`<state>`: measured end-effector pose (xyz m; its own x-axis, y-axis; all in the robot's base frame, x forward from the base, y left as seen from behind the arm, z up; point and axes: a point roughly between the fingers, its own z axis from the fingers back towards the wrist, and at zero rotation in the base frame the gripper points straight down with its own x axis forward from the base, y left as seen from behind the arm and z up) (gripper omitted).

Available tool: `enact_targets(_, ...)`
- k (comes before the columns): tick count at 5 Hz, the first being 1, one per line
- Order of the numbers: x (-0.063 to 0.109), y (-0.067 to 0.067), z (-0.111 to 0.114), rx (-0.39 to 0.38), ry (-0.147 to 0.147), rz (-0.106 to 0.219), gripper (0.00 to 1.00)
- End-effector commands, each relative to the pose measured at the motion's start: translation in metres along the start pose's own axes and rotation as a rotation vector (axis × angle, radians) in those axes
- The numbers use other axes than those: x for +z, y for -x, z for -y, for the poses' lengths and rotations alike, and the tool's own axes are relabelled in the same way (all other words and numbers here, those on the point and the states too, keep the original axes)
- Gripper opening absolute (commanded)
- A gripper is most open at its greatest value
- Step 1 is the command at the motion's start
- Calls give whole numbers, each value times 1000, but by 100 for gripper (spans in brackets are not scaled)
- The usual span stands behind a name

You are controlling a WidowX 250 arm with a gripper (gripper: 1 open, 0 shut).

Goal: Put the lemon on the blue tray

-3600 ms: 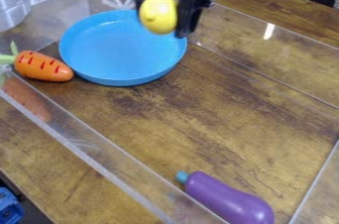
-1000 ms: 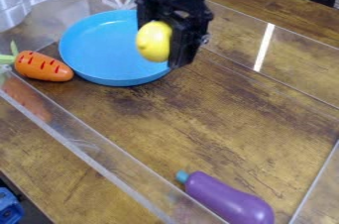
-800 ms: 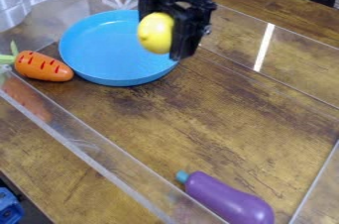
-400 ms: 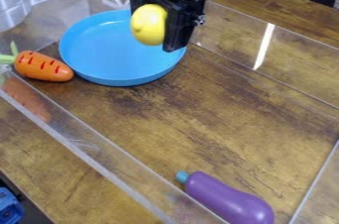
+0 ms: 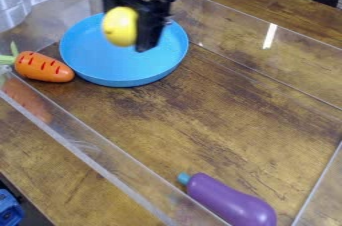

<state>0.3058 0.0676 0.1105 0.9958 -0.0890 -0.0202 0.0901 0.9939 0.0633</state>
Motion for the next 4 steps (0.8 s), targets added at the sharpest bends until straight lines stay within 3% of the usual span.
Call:
enact_targets(1, 4, -8, -26, 55, -23, 59, 0)
enact_targets(3, -15, -14, -27, 100, -27, 64, 0)
enact_targets(4, -27, -18, -28, 36, -28, 71, 0)
